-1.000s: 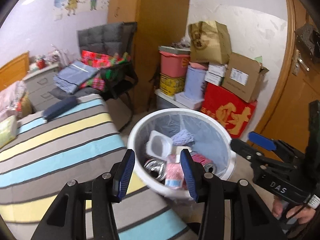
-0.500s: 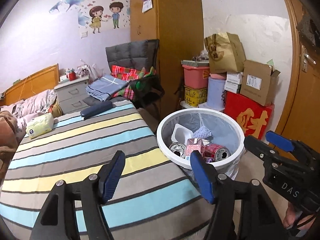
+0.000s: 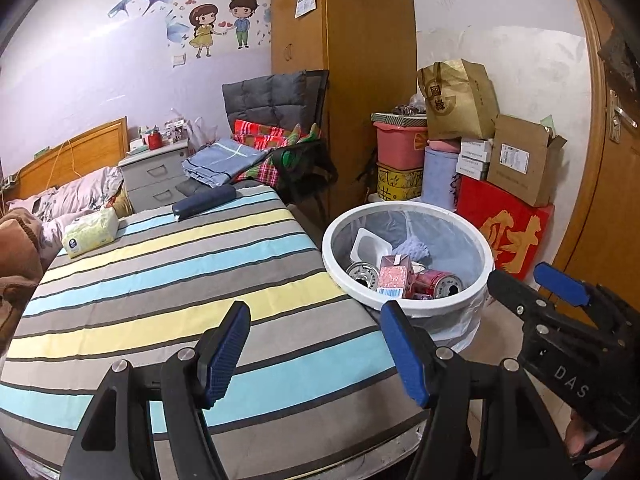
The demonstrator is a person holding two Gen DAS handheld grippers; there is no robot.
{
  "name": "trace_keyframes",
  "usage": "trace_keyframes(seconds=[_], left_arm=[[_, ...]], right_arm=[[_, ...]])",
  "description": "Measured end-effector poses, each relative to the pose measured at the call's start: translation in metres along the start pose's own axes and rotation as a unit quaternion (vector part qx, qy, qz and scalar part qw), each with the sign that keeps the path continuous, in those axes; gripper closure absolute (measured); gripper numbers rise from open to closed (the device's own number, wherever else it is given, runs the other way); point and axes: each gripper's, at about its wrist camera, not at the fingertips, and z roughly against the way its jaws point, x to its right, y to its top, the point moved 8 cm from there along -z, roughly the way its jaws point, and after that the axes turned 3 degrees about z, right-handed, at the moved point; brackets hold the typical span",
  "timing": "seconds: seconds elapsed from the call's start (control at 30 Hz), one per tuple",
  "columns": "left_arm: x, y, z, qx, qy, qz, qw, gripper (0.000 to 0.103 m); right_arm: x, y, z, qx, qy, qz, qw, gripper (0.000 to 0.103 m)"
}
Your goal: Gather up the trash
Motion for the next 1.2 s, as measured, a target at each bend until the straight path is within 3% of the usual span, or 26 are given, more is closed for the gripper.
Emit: trace_keyframes(seconds=[1.2], left_arm=[[-0.0056,-0.0002,0.0063,0.007,0.009,0.008,0.9999,0.036]], right_arm=[[-0.0044,0.0016,0.0052,0.001,0.003,0.002,1.0,0.038]])
